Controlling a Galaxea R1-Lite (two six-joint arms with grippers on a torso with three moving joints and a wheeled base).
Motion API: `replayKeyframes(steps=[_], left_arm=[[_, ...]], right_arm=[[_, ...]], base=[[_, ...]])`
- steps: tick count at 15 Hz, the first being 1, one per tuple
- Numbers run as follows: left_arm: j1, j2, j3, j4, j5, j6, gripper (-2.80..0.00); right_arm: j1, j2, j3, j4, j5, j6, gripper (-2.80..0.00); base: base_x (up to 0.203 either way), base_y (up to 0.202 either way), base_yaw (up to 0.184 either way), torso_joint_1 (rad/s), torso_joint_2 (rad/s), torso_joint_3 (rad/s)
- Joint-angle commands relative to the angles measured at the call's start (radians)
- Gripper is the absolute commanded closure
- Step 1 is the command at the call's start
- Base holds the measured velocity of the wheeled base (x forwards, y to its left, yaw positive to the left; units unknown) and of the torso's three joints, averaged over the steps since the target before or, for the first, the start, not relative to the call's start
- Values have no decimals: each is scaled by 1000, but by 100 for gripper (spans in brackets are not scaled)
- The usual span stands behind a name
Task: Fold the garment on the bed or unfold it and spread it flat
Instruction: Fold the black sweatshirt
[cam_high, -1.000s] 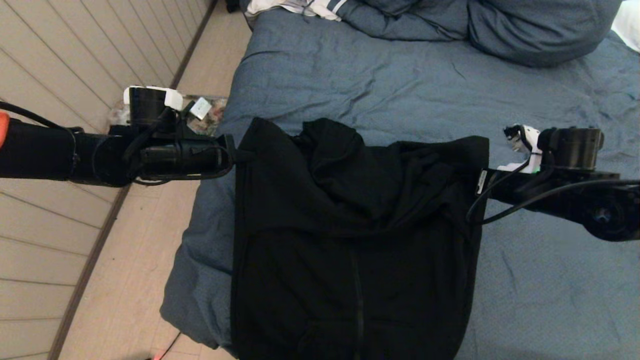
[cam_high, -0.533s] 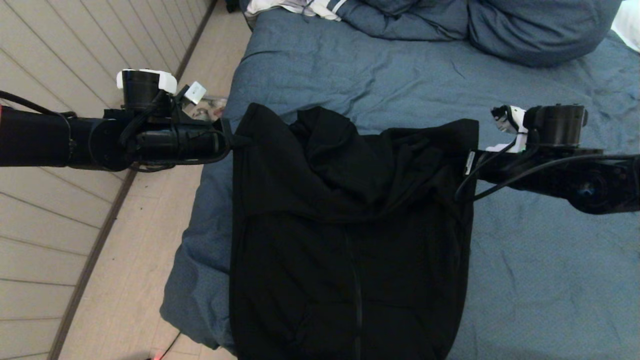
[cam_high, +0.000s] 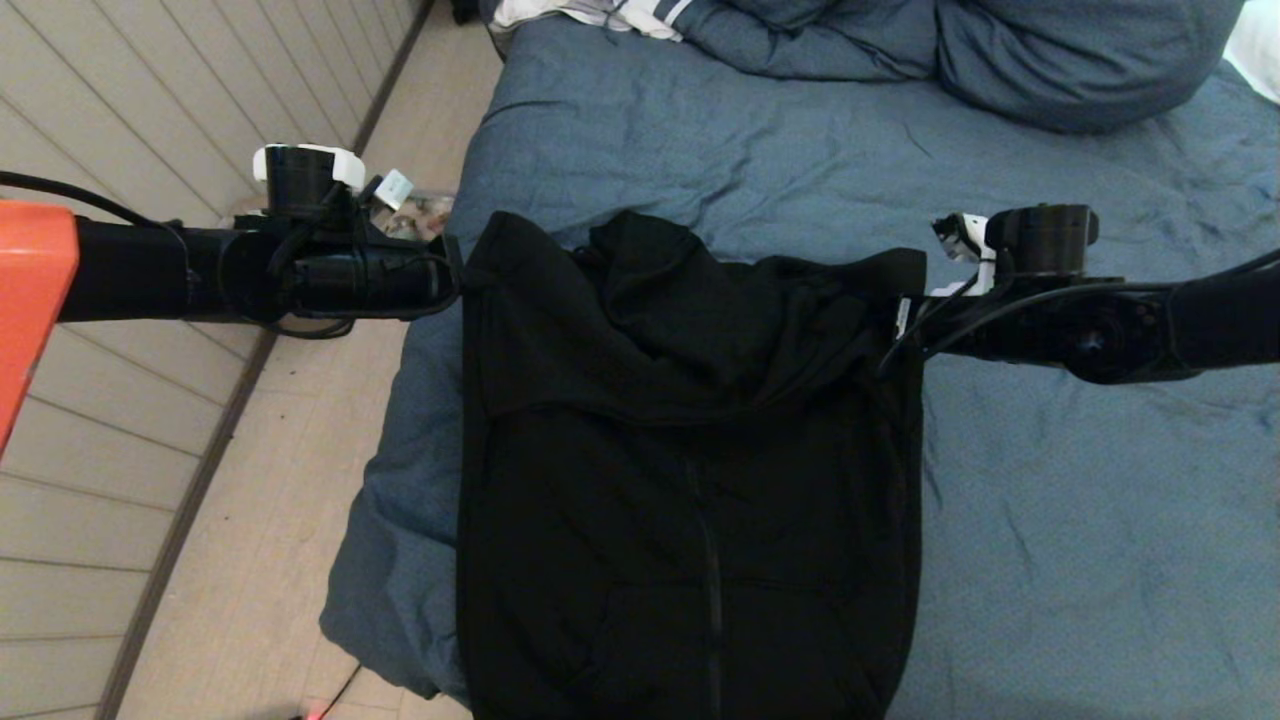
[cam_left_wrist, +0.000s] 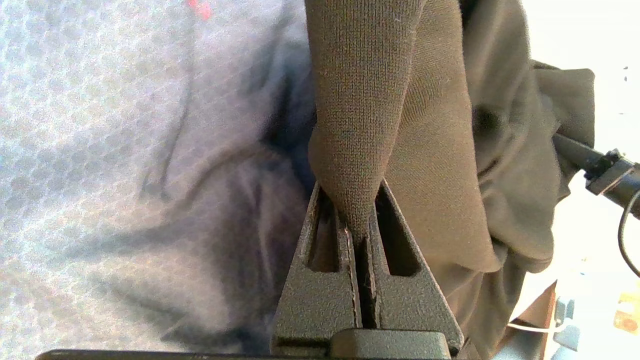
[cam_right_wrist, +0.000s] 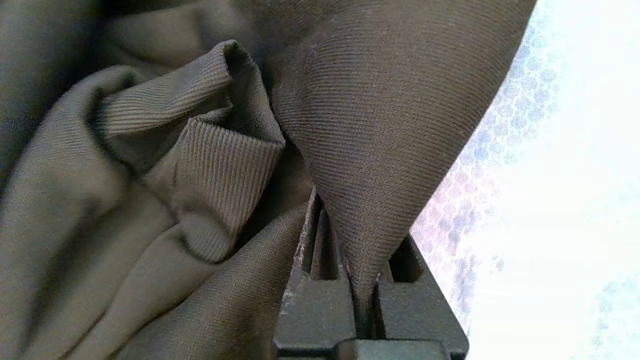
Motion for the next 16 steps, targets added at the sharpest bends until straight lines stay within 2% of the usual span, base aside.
replayKeyframes(steps=[1, 3, 4, 5, 9, 11, 16], left_arm=[[3, 26, -27, 22, -3, -1, 0], [2, 31, -27, 26, -4, 5, 0], [1, 28, -21, 30, -4, 6, 0], [2, 28, -20, 40, -4, 6, -280], [4, 22, -11, 56, -4, 6, -280], [29, -22, 25, 63, -5, 8, -280], [63, -283, 299, 69, -10, 23, -280]], right_arm=[[2, 33, -20, 1, 1, -7, 0], [9, 38, -20, 1, -2, -8, 0], [9, 41, -20, 0, -10, -7, -280], [9, 45, -20, -3, -18, -7, -280], [2, 41, -13, -2, -16, -4, -280], [-2, 3, 27, -1, -14, -5, -280], [-66, -229, 234, -4, 39, -4, -280]], base=[[0, 0, 0, 0, 0, 0], [0, 0, 0, 0, 0, 0], [0, 0, 0, 0, 0, 0], [0, 0, 0, 0, 0, 0], [0, 0, 0, 0, 0, 0], [0, 0, 0, 0, 0, 0], [0, 0, 0, 0, 0, 0]])
